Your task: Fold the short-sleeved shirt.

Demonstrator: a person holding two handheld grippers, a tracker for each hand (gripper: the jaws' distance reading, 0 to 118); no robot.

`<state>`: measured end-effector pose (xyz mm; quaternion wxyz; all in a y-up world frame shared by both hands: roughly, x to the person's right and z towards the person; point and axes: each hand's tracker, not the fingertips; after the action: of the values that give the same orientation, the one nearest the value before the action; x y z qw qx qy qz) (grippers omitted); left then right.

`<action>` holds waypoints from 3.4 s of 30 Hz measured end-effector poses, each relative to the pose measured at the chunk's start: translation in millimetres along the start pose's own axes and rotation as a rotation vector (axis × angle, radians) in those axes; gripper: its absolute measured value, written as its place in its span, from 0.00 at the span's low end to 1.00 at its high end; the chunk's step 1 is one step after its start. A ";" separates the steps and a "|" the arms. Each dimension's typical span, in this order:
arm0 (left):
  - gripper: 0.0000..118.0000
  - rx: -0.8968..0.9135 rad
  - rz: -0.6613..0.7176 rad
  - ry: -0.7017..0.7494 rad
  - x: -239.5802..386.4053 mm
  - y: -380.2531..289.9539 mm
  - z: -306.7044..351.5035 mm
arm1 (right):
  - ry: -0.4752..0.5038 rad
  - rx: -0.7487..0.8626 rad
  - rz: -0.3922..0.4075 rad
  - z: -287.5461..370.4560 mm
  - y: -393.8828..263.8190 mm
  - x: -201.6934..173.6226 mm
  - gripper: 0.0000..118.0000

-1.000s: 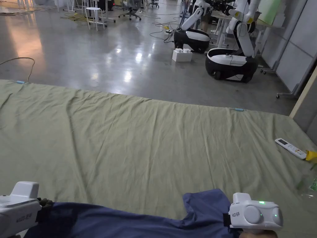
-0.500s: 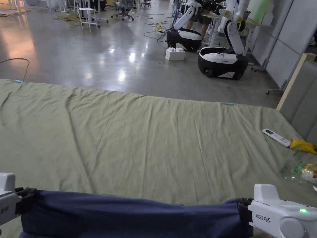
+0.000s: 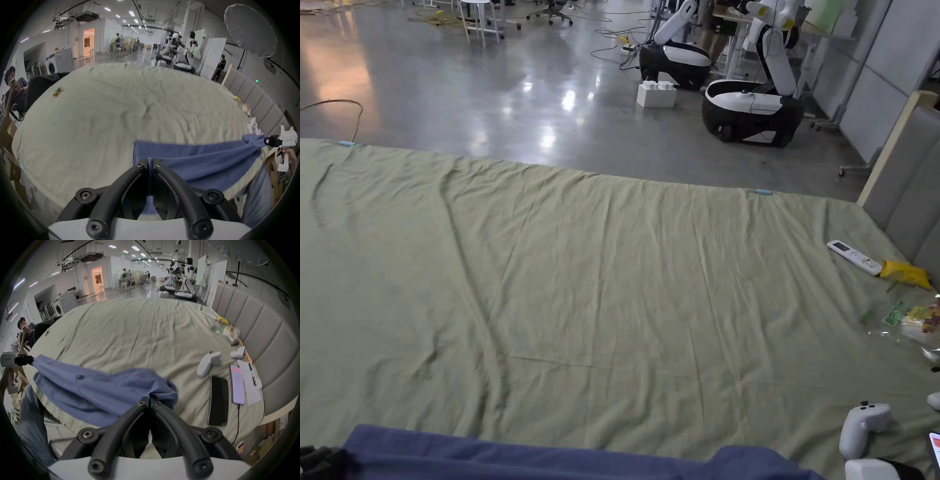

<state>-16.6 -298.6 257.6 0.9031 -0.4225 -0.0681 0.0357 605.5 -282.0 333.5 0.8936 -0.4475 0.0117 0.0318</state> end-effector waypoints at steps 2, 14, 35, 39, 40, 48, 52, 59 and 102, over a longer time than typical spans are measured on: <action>0.05 -0.037 -0.016 0.009 6.4 -11.2 2.4 | -0.002 -0.026 -0.005 -5.4 -12.4 -0.2 0.02; 0.06 -0.216 -0.085 0.081 30.9 -37.1 -30.4 | -0.040 -0.136 0.005 -58.5 -47.9 -11.2 0.02; 0.51 0.359 -0.091 0.152 90.6 49.5 10.4 | -0.301 0.514 0.021 12.7 47.9 -79.6 0.70; 0.51 0.533 -0.044 0.139 117.1 76.7 26.3 | -0.267 0.682 -0.035 27.2 79.6 -98.2 0.66; 0.50 0.567 -0.035 0.141 122.5 81.9 29.7 | -0.266 0.711 -0.044 28.6 86.6 -102.1 0.60; 0.10 0.720 -0.066 0.175 153.1 100.8 41.9 | -0.228 0.857 -0.051 35.6 124.4 -127.9 0.05; 0.05 0.711 -0.088 0.161 156.4 100.8 41.9 | -0.228 0.874 -0.027 32.2 128.9 -136.8 0.04; 0.04 0.702 -0.091 0.182 143.1 96.9 35.9 | -0.226 0.889 -0.030 31.0 127.3 -138.8 0.03; 0.72 -0.199 0.627 -0.646 -76.8 -10.7 -70.2 | -0.173 0.659 -0.003 -4.3 99.0 -133.4 0.03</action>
<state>-81.7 -368.1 214.2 0.7363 -0.4746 -0.2183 0.4301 465.8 -232.4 258.4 0.9879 -0.1304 -0.0551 0.0626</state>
